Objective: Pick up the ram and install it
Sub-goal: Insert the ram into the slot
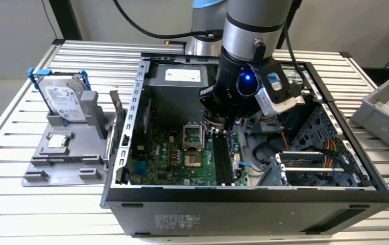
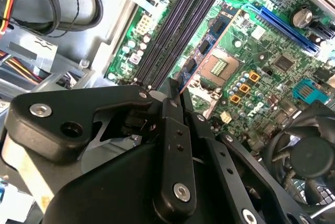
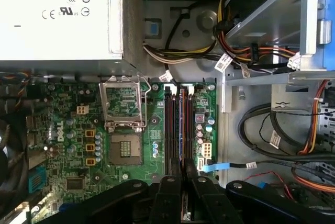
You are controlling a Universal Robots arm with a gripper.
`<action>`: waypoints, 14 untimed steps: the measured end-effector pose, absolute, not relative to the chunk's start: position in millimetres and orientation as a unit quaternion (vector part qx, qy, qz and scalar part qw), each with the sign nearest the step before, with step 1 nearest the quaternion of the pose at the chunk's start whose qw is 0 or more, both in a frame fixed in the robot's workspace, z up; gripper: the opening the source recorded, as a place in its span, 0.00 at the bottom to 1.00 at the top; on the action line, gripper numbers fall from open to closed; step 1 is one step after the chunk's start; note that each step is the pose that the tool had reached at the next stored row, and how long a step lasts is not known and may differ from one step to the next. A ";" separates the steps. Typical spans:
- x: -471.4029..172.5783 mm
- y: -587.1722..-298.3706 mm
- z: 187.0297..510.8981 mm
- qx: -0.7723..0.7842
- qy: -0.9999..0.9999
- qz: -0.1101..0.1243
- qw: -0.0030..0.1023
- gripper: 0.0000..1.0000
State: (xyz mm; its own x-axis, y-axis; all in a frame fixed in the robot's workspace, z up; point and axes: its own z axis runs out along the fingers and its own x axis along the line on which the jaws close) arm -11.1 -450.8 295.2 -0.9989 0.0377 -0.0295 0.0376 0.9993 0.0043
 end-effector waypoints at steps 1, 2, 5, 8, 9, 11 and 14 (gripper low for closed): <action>-11.1 -450.8 293.4 0.019 1.000 0.002 0.015 0.00; -11.1 -450.8 291.5 0.019 1.000 0.002 0.015 0.00; -9.6 -450.7 286.8 0.019 1.000 0.002 0.015 0.00; -7.4 -450.7 283.8 0.018 1.000 0.002 0.015 0.00; -6.7 -450.8 282.5 0.018 1.000 0.002 0.015 0.00; -5.2 -450.8 279.6 0.018 1.000 0.002 0.015 0.00; -3.0 -450.8 275.8 0.018 1.000 0.002 0.015 0.00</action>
State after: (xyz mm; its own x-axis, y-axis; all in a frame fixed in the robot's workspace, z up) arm -3.0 -450.8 275.8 -0.9989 0.0368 -0.0295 0.0367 0.9993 0.0043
